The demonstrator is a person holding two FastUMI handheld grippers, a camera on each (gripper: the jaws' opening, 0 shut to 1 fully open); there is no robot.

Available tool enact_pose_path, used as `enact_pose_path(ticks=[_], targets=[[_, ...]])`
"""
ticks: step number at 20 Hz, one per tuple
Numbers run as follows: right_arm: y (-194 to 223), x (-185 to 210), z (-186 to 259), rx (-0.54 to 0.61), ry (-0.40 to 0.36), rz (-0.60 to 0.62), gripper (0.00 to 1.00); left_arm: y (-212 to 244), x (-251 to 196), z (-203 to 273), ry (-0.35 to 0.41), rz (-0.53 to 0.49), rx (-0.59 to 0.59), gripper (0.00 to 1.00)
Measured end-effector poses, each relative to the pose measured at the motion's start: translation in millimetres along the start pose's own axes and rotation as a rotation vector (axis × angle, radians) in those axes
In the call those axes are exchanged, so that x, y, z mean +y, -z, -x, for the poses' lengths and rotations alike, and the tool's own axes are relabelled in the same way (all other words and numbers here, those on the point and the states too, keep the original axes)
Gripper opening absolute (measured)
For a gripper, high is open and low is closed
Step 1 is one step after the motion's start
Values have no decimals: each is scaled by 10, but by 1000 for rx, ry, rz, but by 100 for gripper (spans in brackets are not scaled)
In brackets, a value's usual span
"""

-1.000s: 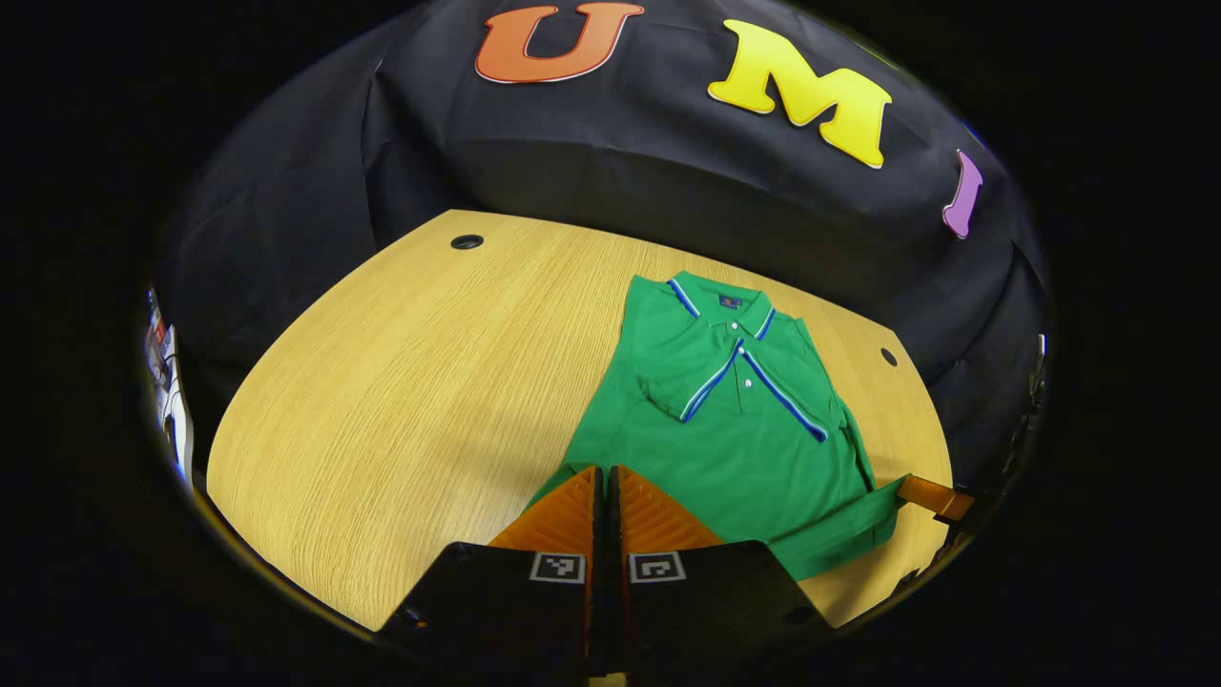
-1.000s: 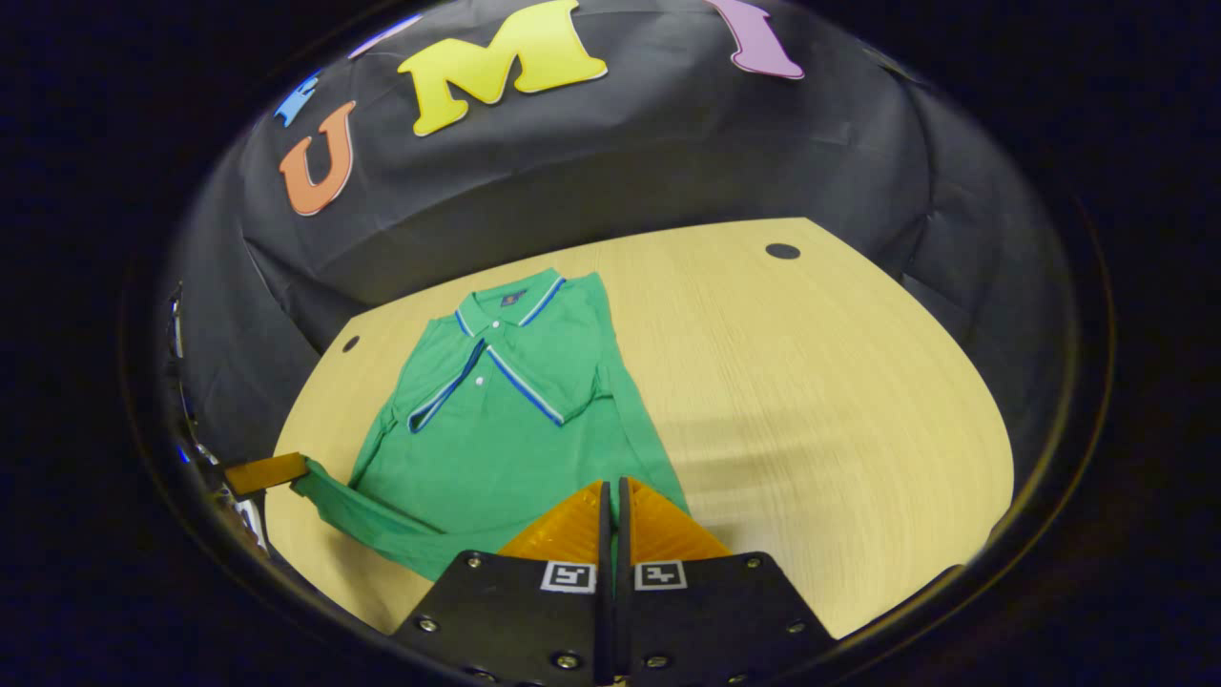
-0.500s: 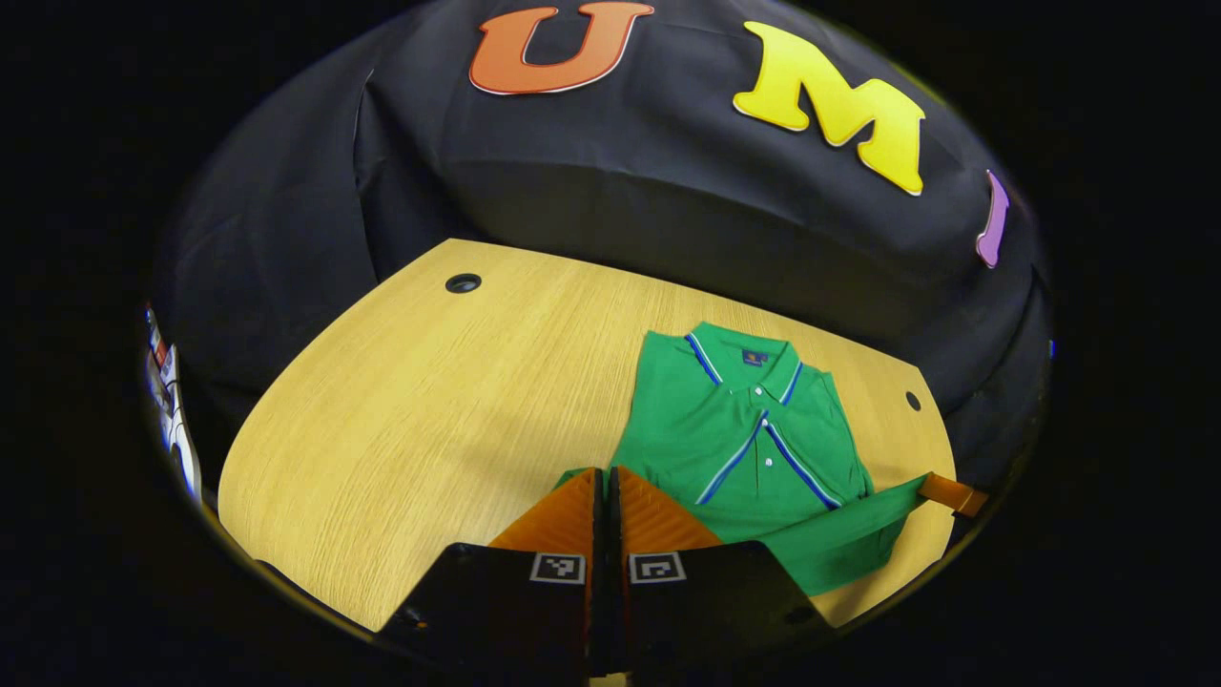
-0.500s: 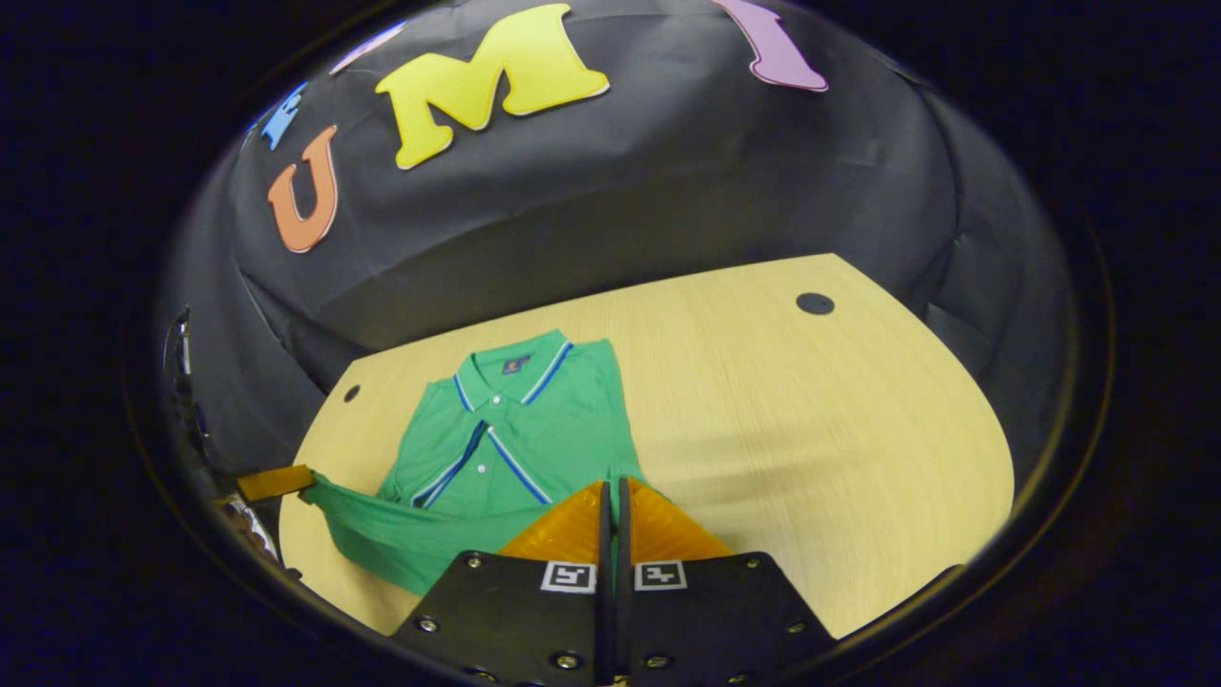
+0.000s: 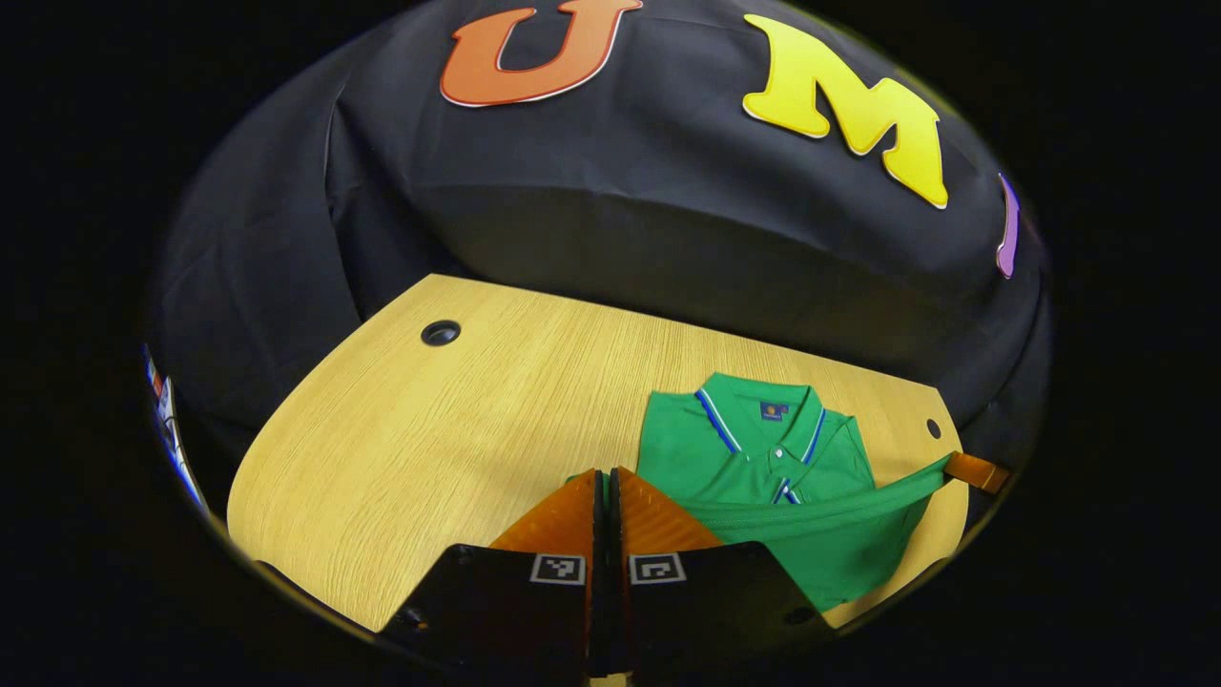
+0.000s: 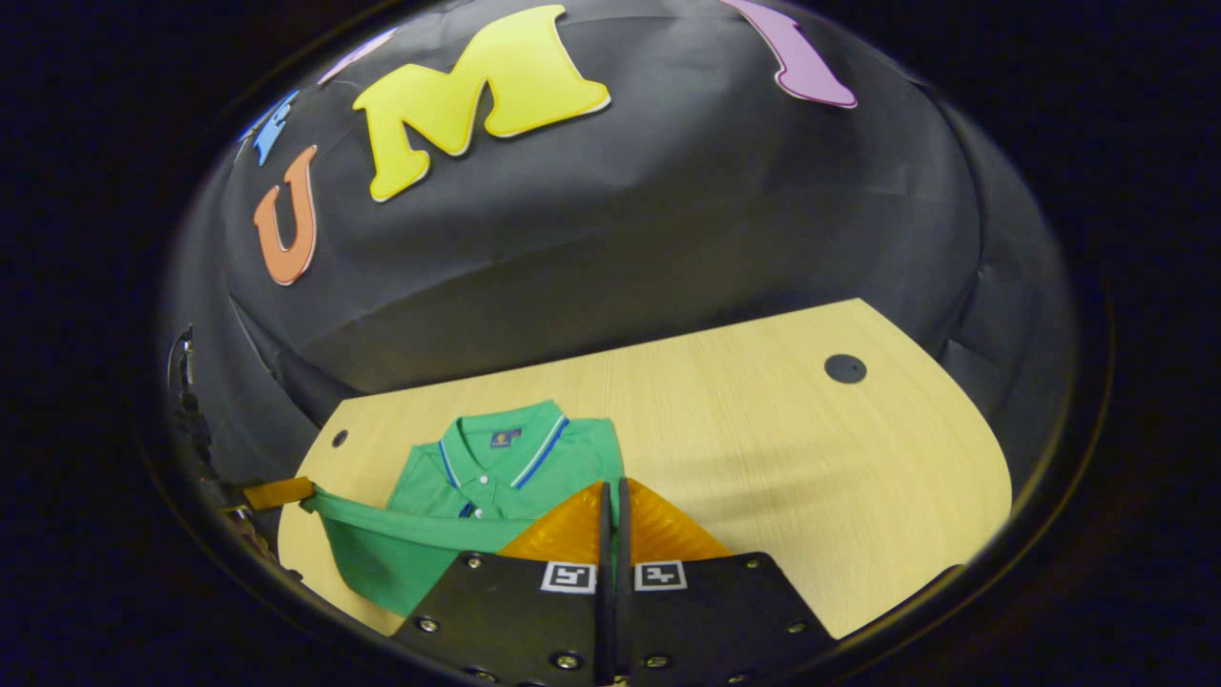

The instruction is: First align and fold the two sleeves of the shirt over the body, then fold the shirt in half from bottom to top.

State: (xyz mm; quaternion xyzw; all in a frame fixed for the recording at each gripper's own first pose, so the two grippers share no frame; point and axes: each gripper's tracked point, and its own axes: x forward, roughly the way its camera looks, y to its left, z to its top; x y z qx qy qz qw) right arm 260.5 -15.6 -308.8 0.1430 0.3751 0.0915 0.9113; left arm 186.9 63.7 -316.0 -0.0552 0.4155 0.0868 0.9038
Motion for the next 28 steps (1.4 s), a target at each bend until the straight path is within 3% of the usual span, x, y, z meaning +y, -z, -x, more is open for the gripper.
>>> enact_pose_path(ticks=[11, 19, 20, 21, 22, 24, 28], targets=[[-585, 78, -810, -79, -6, 47, 0, -638, -134, -886, 6, -34, -74, 3], [-579, 16, -1127, -89, 12, 60, 1, -564, -155, -1248, 30, -46, -59, 0], [-551, 7, -1145, -100, 9, 45, 32, -620, -203, -1173, 56, -27, -81, 50], [-544, -4, -1233, -90, 9, 36, 63, -614, -254, -1403, 73, -10, -115, 100], [-516, -31, -1184, -90, 16, 37, 94, -653, -275, -1300, 89, -7, -132, 100], [-503, -51, -1196, -92, 24, 54, 89, -604, -235, -1286, 68, -45, -130, 100], [-572, 13, -1069, -126, 22, 96, 93, -593, -294, -1173, 79, -59, -145, 100]])
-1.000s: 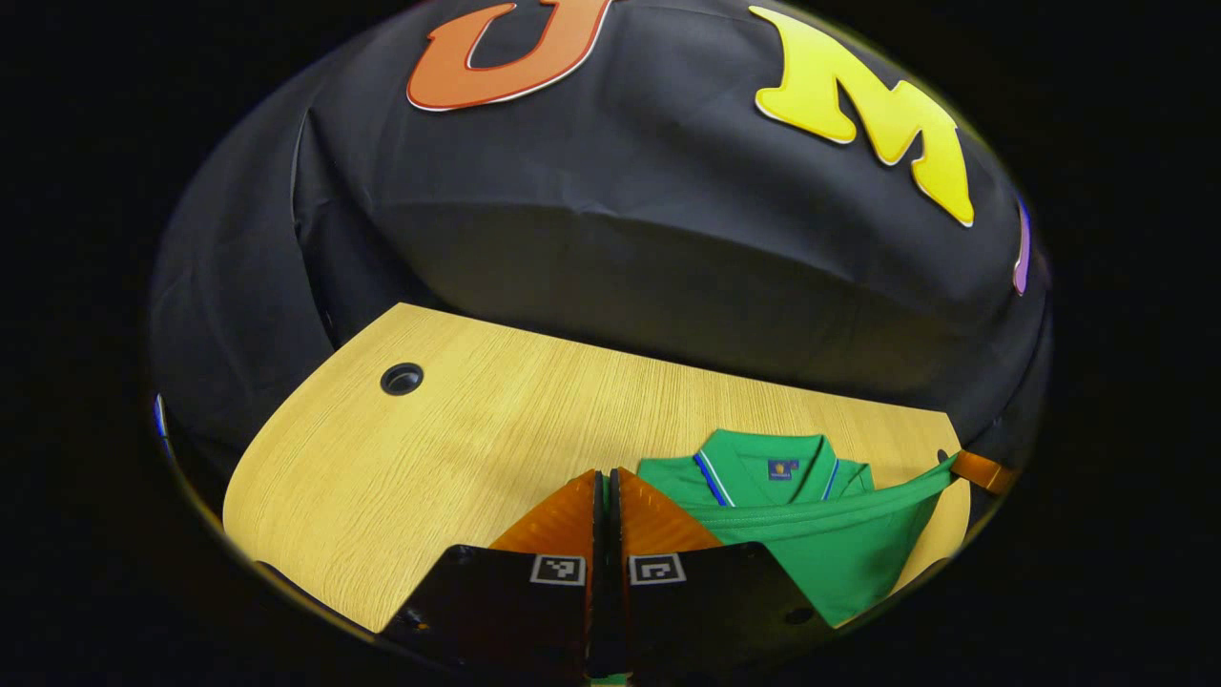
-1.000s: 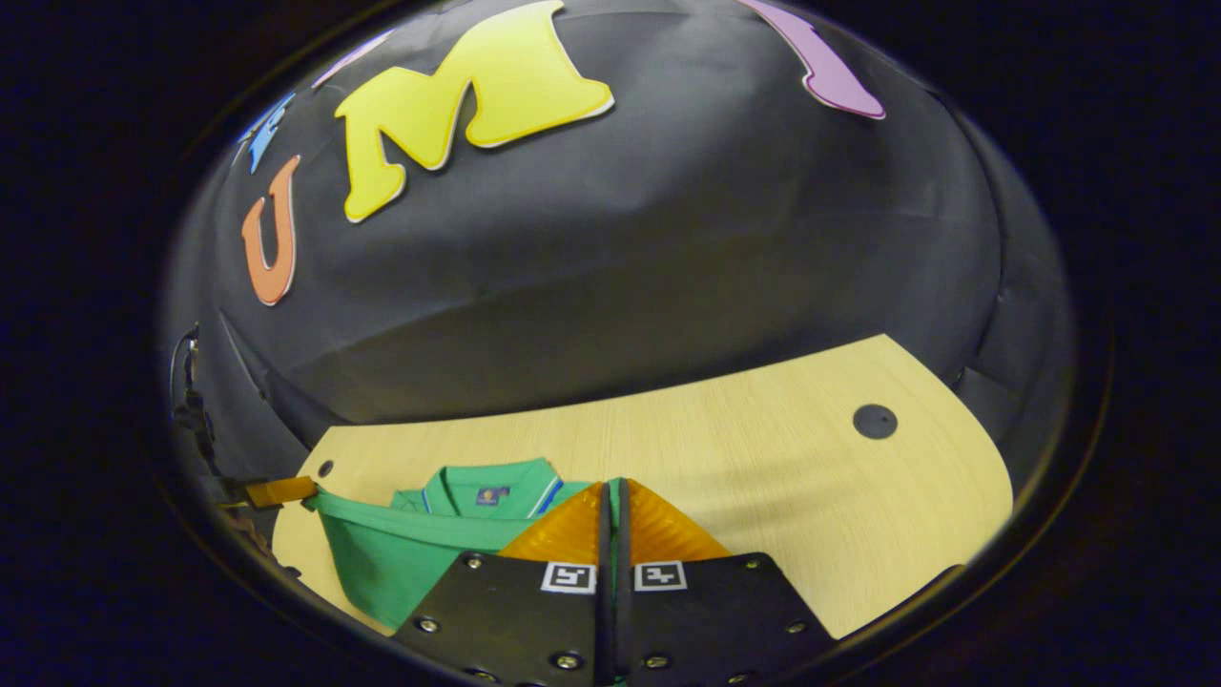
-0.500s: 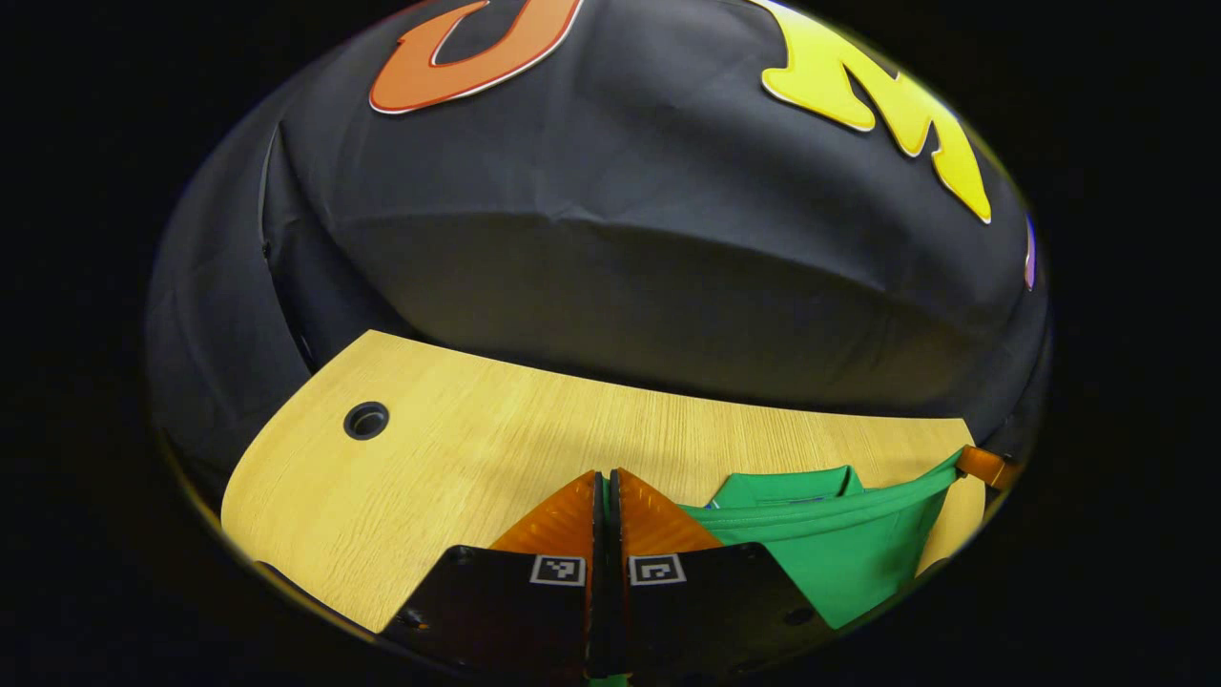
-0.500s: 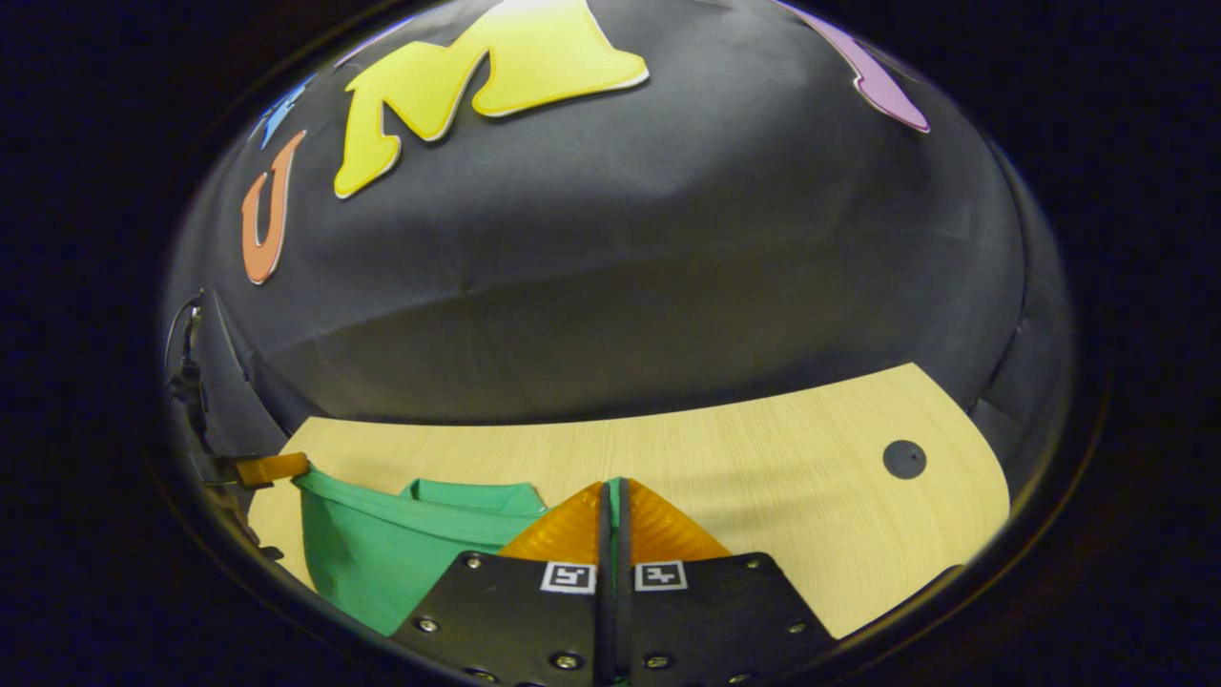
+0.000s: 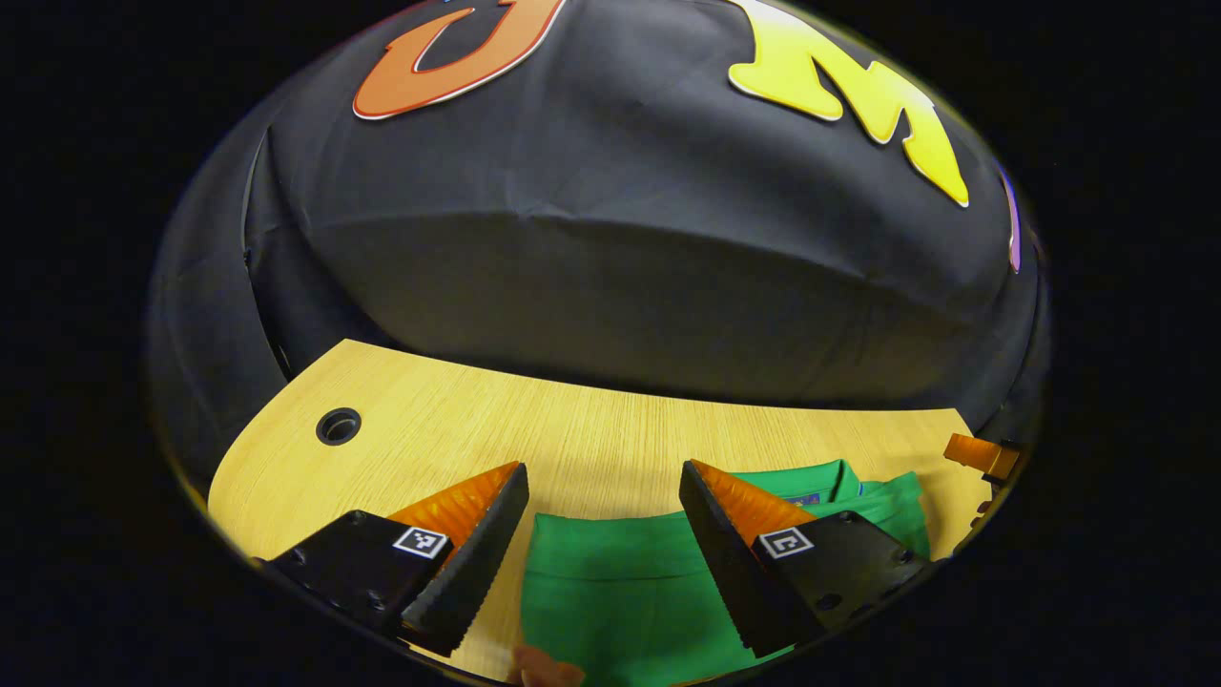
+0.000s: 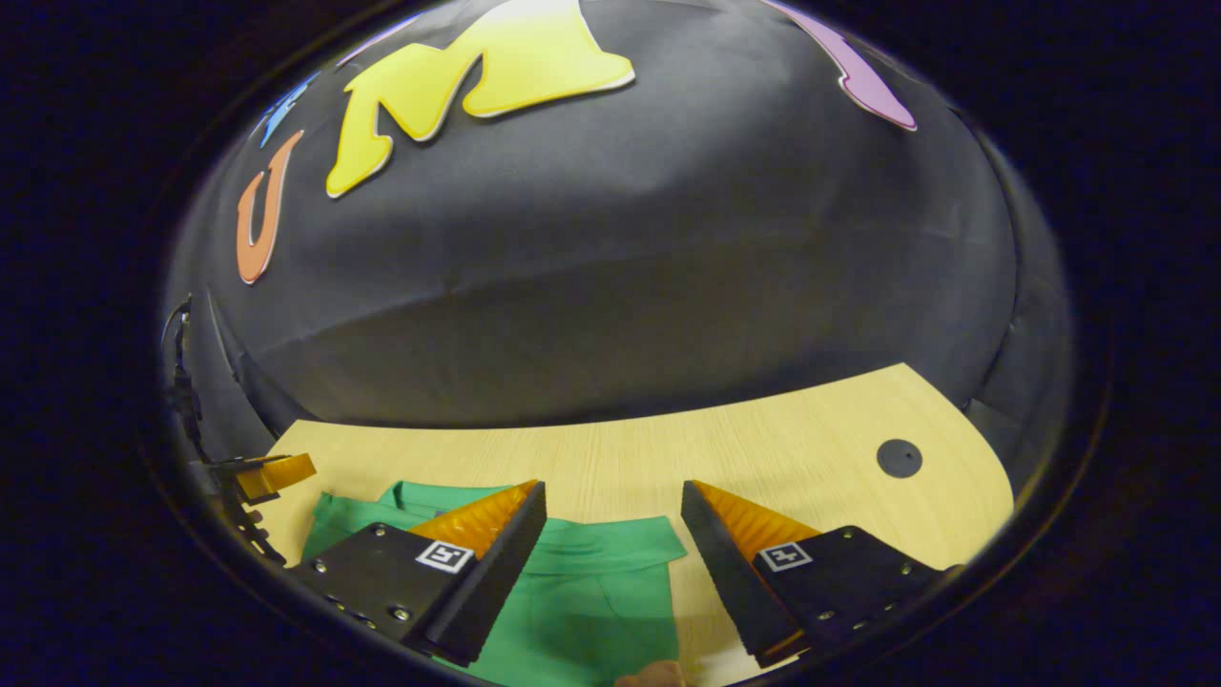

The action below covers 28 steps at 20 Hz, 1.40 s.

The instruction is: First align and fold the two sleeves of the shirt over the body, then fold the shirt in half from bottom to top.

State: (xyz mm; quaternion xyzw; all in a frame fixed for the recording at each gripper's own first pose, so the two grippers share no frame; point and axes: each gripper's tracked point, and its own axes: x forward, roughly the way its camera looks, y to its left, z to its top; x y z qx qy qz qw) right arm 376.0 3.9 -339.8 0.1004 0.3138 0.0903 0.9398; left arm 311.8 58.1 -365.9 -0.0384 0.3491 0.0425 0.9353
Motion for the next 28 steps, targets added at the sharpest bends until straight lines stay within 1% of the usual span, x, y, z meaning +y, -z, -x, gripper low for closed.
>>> enact_pose_path(ticks=[5, 8, 14, 20, 23, 26, 27, 28], targets=[[-119, 213, 373, -59, -28, 34, 93, -71, -81, 377, 17, 3, -47, 100], [-150, 354, 718, -104, -37, 76, 93, -154, -100, 771, 23, -4, -98, 100], [-136, 672, 1558, -172, -58, 145, 93, -301, -205, 1646, 38, -41, -204, 100], [-159, 859, 2473, -258, -64, 185, 92, -387, -359, 2542, 68, -83, -311, 99], [-125, 951, 2866, -287, -73, 194, 92, -376, -462, 2955, 88, -95, -344, 99], [-60, 1028, 3276, -316, -85, 202, 92, -298, -592, 3291, 116, -102, -352, 100], [-29, 1046, 3396, -323, -86, 203, 89, -280, -617, 3416, 124, -106, -357, 99], [-3, 1060, 3500, -333, -90, 203, 92, -277, -634, 3535, 127, -111, -374, 99]])
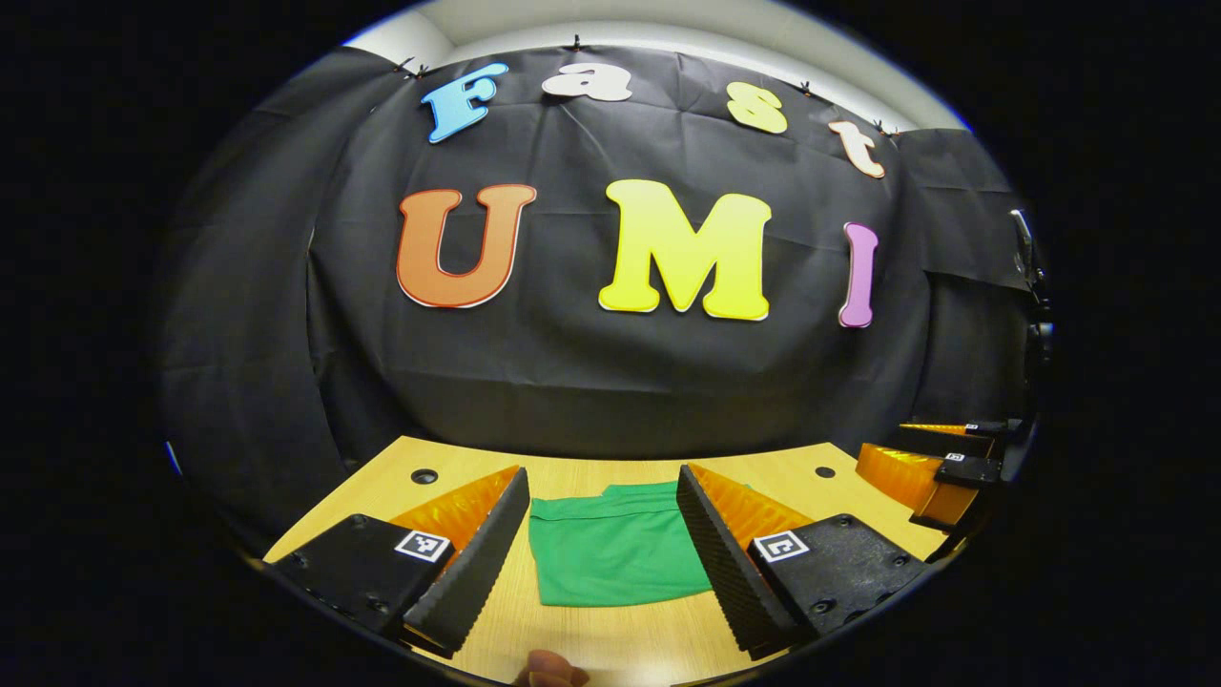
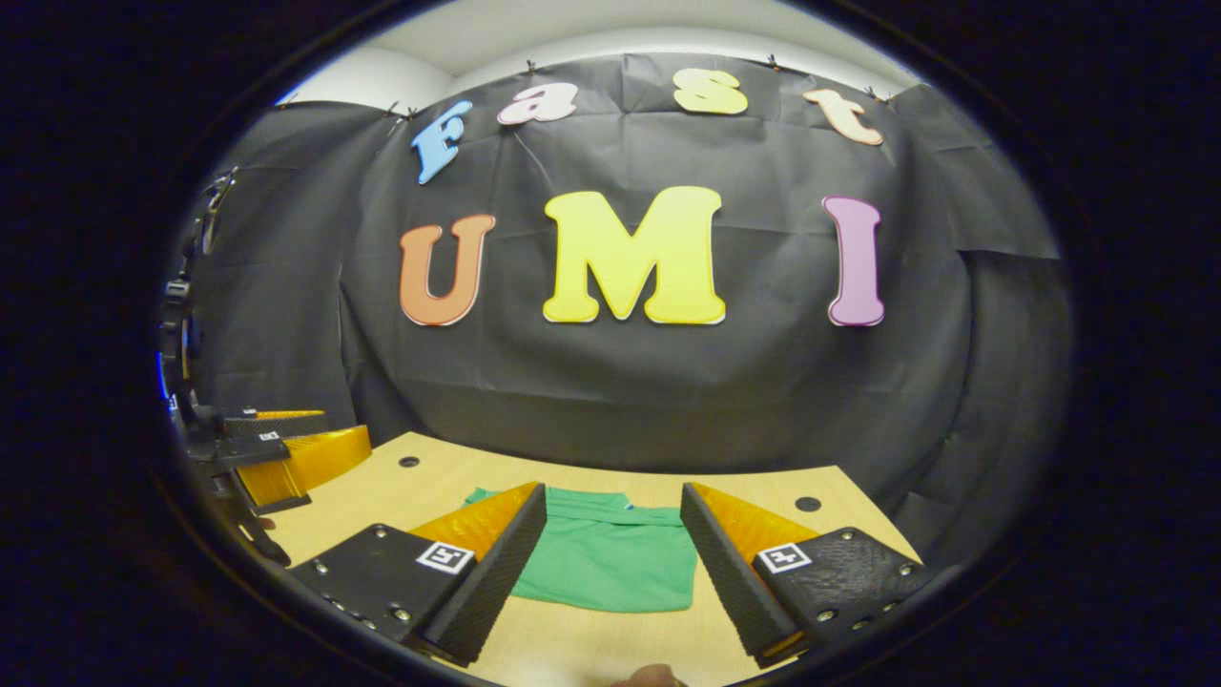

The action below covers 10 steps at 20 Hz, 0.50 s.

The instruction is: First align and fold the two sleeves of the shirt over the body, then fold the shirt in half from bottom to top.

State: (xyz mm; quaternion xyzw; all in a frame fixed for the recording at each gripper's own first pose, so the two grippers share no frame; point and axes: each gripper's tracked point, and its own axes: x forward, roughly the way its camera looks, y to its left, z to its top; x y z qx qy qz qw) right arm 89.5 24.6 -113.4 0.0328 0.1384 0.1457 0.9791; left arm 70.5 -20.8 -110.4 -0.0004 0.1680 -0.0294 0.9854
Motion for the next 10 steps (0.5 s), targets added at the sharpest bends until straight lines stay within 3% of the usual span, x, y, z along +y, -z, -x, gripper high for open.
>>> enact_pose_path(ticks=[10], targets=[[-249, 98, 766, -78, 9, -54, 92, -254, -202, 678, 19, -44, -110, 99]])
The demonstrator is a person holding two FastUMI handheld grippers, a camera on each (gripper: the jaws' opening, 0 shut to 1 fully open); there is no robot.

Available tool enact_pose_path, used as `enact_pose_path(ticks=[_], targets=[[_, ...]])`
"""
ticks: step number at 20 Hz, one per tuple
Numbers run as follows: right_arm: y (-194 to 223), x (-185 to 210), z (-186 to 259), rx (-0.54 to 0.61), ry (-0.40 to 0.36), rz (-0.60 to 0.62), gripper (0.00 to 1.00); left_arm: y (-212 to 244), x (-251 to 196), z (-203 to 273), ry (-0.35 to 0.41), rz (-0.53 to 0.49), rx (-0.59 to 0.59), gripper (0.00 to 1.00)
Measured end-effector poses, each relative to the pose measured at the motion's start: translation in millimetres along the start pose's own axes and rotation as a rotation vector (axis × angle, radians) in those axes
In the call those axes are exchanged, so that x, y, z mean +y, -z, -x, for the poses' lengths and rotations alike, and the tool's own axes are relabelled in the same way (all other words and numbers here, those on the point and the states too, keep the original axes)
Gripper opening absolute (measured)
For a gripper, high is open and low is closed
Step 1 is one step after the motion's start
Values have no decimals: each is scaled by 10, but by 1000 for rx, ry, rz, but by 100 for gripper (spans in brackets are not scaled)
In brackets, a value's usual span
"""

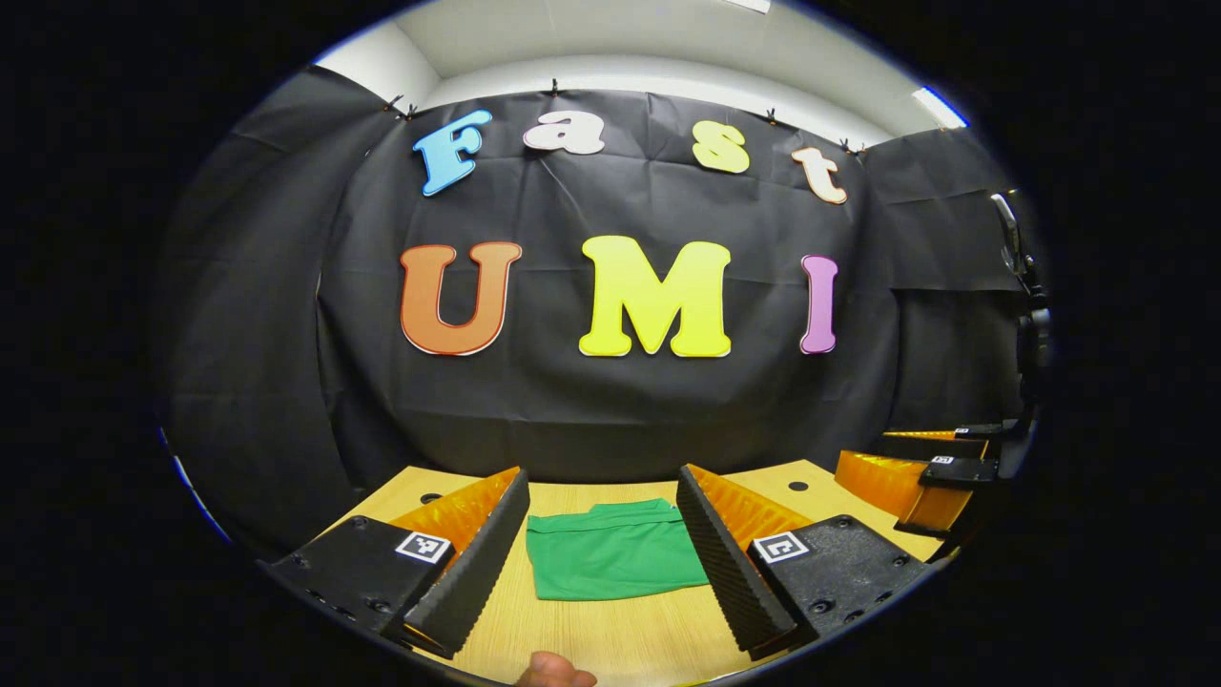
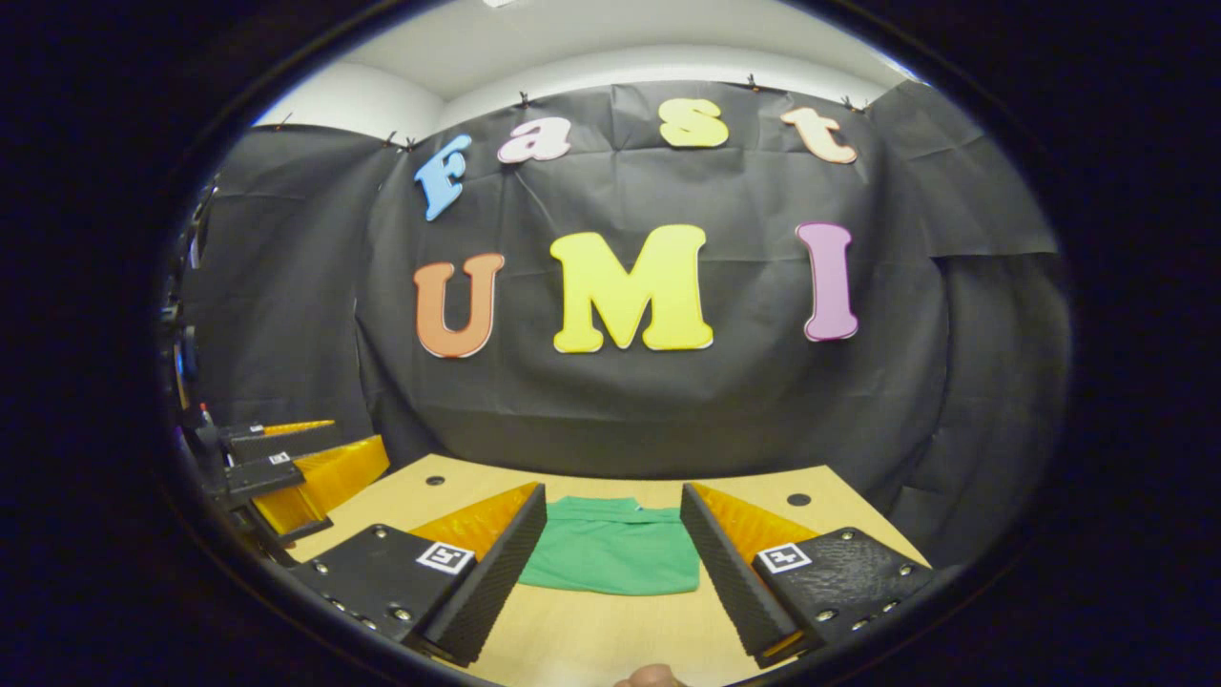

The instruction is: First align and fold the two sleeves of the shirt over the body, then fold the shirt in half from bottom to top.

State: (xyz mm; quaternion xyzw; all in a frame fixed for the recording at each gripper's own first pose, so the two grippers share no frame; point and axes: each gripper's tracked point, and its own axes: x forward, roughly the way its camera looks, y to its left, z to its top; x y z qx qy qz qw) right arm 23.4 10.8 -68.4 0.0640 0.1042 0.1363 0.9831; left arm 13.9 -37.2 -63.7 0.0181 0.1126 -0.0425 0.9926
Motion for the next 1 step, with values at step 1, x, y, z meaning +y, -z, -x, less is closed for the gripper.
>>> enact_pose_path(ticks=[1], targets=[[-16, 7, 40, -11, 4, 3, 92, 13, 10, 34, -6, -2, 1, 99]])
